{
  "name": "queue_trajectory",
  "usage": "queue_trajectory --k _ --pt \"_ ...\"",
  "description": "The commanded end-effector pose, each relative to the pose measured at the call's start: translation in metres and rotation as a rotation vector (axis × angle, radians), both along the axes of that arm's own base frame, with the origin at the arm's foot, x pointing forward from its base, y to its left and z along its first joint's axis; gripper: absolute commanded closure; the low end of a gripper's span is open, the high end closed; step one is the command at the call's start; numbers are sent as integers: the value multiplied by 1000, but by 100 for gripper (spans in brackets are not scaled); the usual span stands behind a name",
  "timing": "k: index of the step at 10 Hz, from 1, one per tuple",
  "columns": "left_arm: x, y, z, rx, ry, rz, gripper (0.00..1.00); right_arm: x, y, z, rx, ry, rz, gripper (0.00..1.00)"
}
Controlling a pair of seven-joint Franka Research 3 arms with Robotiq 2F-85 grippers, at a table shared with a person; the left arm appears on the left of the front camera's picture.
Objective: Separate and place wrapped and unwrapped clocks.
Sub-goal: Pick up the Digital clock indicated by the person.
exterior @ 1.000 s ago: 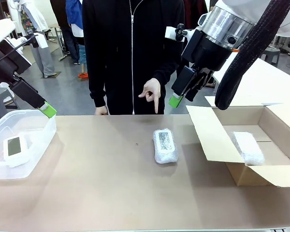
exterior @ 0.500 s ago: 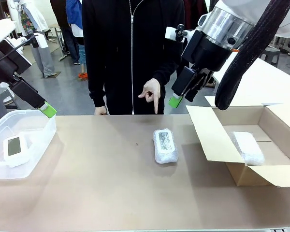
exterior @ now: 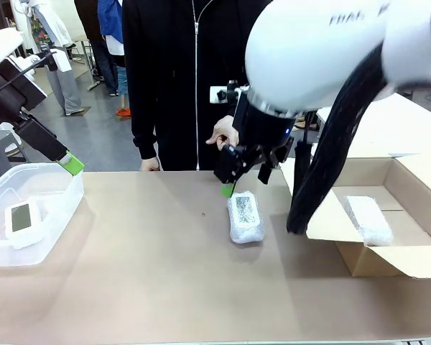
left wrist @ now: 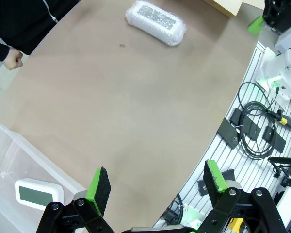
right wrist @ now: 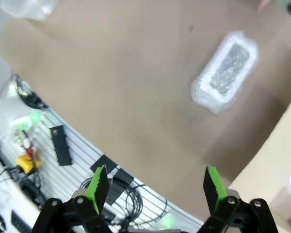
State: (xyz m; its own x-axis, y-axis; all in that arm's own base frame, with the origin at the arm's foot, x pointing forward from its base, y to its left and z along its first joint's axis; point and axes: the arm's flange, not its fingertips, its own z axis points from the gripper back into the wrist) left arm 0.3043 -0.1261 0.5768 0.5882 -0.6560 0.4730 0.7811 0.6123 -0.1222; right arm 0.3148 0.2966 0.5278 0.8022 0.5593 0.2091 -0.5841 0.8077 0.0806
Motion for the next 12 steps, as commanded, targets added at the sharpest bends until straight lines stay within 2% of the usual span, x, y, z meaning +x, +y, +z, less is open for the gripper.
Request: queue_trajectory --k 1,2,5,8,9,12 --pt "0 1 0 -5 2 2 0 17 9 -27 -128 -1 -125 0" --pt "0 1 0 -5 2 2 0 27 13 -42 -138 25 -122 0" --pt "0 1 0 -5 2 2 0 64 18 -72 -39 125 -133 0" --pt "0 1 0 -5 2 2 0 95 15 -99 -53 170 -203 0" --pt "0 1 0 -5 2 2 0 104 15 -105 -50 168 -247 0" --pt "0 1 0 -5 2 2 0 117 15 -127 -111 144 -278 0"
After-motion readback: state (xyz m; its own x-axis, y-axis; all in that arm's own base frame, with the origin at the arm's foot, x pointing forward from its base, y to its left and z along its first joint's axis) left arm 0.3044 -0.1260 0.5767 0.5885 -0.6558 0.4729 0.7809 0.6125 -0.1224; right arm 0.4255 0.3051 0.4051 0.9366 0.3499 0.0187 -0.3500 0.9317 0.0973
